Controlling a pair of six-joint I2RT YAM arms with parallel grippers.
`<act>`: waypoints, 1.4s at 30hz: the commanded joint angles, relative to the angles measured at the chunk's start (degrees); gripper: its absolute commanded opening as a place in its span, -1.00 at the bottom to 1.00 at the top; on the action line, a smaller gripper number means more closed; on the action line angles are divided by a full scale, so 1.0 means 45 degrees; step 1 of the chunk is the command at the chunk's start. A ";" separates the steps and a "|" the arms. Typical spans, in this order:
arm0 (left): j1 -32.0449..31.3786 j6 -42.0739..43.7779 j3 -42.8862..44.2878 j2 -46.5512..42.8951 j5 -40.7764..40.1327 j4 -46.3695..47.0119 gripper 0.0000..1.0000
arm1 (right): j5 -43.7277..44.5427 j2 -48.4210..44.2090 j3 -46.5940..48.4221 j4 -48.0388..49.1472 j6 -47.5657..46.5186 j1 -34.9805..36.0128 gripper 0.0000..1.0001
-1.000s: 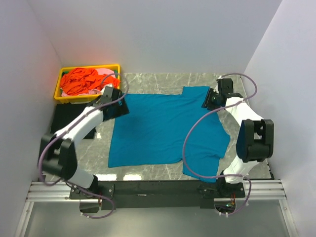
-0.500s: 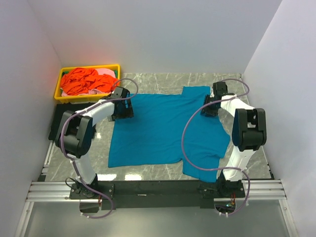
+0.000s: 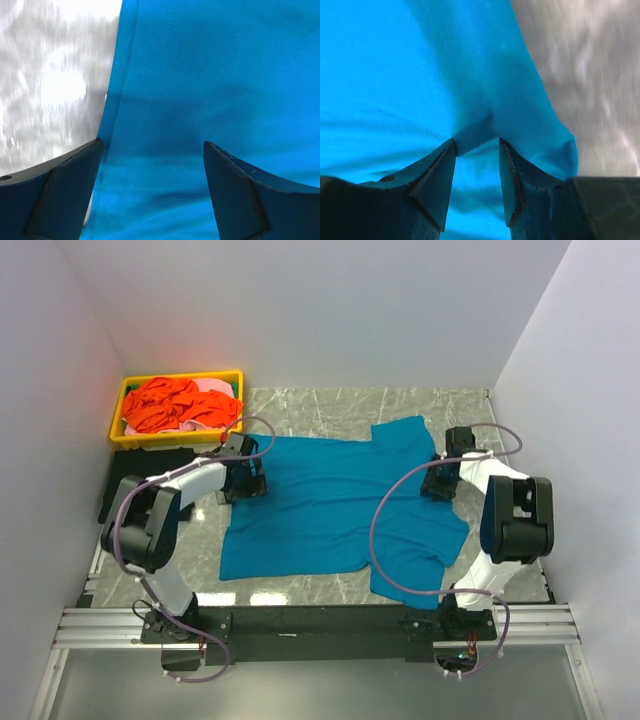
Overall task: Fold and stack the t-shirts
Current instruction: Fold the tshirt
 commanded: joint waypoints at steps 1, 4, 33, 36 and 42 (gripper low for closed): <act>-0.0273 -0.0690 -0.1297 -0.0762 0.0954 -0.1218 0.78 | 0.0685 -0.1148 -0.1204 -0.1369 0.0262 -0.0164 -0.06; -0.0450 -0.0846 -0.2235 -0.2051 0.1031 -0.1491 0.78 | 0.0899 -0.2160 -0.1772 -0.1566 0.0320 -0.0183 -0.05; 0.0664 0.0442 0.6472 0.3687 -0.2620 -0.0183 0.27 | -0.0293 -0.3670 -0.1148 0.1324 0.0145 -0.0222 -0.09; 0.0664 0.0481 0.6805 0.4195 -0.2737 -0.0028 0.25 | -0.0253 -0.3553 -0.1187 0.1364 0.0145 -0.0222 -0.09; 0.0742 0.0618 0.7060 0.4938 -0.2913 0.0129 0.23 | -0.0292 -0.3377 -0.1149 0.1422 0.0106 -0.0241 -0.09</act>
